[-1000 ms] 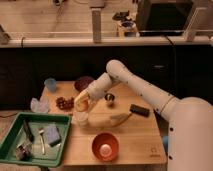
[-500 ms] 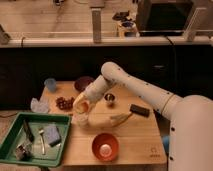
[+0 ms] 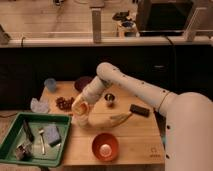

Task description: Place apple in paper cup

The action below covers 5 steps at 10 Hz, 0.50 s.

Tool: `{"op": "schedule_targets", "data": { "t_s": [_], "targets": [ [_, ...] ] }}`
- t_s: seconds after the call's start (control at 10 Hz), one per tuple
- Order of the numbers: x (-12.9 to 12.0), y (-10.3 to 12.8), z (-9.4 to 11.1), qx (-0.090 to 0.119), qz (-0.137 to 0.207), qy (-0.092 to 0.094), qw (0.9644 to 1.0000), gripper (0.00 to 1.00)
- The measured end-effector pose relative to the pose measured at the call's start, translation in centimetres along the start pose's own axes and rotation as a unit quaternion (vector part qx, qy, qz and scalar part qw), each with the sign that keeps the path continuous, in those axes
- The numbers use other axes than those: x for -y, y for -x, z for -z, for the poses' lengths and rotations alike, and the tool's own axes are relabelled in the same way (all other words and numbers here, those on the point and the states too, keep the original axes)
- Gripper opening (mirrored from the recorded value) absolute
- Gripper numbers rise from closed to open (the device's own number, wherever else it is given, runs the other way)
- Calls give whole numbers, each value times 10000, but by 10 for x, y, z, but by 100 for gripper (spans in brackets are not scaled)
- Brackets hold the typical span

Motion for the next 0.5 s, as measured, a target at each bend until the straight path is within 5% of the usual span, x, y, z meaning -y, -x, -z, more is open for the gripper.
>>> {"op": "schedule_targets", "data": {
  "t_s": [0.1, 0.5],
  "targets": [
    [-2, 0, 0, 24, -4, 38, 10000, 78],
    [-6, 1, -1, 198, 98, 215, 9995, 80]
  ]
}}
